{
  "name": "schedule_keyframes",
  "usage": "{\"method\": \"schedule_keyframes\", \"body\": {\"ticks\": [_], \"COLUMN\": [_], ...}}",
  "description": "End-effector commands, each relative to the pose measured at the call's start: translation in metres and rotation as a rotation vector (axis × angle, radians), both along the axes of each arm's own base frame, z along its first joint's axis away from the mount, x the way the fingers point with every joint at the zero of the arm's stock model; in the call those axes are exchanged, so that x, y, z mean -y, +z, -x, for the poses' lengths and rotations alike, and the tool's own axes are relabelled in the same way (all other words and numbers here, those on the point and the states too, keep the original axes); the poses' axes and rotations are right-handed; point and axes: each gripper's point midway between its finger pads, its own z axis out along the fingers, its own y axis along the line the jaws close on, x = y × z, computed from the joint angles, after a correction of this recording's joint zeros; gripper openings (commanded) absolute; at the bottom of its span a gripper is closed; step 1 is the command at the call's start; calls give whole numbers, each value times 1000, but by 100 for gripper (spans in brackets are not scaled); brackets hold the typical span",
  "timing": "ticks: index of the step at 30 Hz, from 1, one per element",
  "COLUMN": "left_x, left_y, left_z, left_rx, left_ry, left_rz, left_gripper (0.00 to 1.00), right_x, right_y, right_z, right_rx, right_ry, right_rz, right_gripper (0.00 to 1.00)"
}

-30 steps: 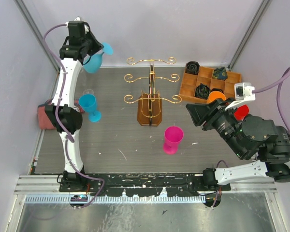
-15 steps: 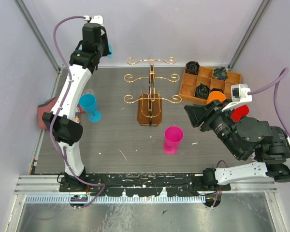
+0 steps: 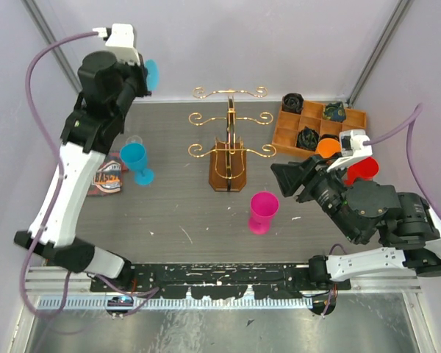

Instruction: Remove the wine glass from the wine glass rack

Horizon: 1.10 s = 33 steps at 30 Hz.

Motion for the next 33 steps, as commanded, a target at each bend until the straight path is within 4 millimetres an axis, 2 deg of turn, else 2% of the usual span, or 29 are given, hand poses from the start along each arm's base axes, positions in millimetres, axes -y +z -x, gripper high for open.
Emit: {"method": "schedule_keyframes", "body": {"ticks": [1,2,3,5,8,10,12,13,17,19,22,24,27,33], "left_x": [23,35,40,39,53,57,59,62,62,60,58,59,64,73], "left_y": [-11,-28,-37,-49,-72,-87,-95,-98,-92,-86,-79,-78,-79,-81], "left_z": [55,68,81,109,146,168,187,201,232,244,261,270,282,295], "left_rx": [-7,-33,-45,-34,-10,17,49,72,123,133,139,133,111,84], "left_ry": [-111,-150,-166,-179,-276,-331,-382,-433,-566,-626,-706,-751,-815,-894], "left_rz": [-187,-244,-288,-387,-495,-533,-556,-553,-491,-451,-395,-368,-327,-286], "left_gripper": [0,0,0,0,0,0,0,0,0,0,0,0,0,0], "right_x": [-29,-43,-54,-70,-84,-87,-82,-88,-100,-114,-133,-152,-176,-217], "right_y": [12,12,15,16,20,39,54,58,58,60,50,45,46,43], "right_z": [3,3,3,-10,-59,-81,-111,-126,-170,-172,-175,-170,-158,-137], "right_rx": [-14,-15,-25,-47,-93,-68,-70,-94,-176,-203,-272,-294,-294,-327], "right_ry": [31,44,65,65,128,194,237,298,469,610,751,829,922,1094], "right_rz": [-8,34,57,129,134,78,32,-5,-150,-220,-248,-255,-279,-342], "right_gripper": [59,63,65,68,69,70,77,80,91,100,100,100,100,100]}}
